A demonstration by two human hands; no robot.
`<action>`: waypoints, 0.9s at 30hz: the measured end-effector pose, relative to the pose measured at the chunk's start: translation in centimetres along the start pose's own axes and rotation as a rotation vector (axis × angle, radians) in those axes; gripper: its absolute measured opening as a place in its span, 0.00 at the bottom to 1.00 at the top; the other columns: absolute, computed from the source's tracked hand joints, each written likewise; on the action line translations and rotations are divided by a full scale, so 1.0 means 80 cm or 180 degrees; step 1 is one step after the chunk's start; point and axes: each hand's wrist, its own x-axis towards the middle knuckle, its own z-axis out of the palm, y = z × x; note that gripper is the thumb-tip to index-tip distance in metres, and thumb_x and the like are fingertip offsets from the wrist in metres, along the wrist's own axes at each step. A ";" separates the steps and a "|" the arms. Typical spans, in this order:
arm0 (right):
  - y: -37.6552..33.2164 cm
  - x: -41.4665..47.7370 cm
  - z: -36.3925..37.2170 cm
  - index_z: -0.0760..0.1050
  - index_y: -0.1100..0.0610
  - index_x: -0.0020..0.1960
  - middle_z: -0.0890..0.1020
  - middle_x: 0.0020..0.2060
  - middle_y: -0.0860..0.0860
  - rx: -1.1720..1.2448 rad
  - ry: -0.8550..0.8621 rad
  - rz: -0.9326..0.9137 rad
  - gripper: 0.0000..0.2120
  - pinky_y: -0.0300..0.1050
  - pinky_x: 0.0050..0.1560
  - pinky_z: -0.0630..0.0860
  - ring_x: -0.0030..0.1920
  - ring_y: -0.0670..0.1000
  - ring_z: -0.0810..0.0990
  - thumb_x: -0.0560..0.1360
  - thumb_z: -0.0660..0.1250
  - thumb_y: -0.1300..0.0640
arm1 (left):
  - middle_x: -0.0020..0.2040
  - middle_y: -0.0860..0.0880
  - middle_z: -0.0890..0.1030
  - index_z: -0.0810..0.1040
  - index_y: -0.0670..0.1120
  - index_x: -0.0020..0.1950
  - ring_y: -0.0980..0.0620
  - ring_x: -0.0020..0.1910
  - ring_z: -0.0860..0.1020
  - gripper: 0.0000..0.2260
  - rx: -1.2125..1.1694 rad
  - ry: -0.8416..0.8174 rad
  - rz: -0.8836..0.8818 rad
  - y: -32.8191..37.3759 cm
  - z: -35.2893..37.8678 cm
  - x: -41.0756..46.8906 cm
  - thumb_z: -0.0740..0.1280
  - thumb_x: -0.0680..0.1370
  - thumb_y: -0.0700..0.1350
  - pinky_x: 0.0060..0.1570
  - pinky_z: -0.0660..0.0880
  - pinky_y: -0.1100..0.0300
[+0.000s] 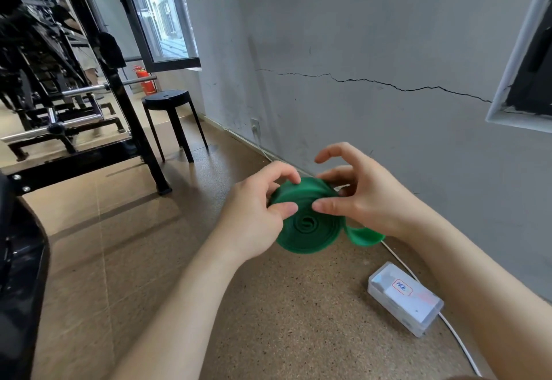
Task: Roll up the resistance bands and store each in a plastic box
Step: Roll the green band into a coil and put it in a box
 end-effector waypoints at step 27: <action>0.012 -0.003 -0.010 0.81 0.59 0.51 0.86 0.48 0.60 0.1816 0.0405 0.0743 0.26 0.60 0.60 0.76 0.50 0.63 0.84 0.55 0.79 0.52 | 0.42 0.41 0.84 0.77 0.48 0.49 0.41 0.34 0.82 0.10 -0.2139 0.0975 -0.0686 0.003 0.005 0.005 0.65 0.77 0.33 0.28 0.79 0.44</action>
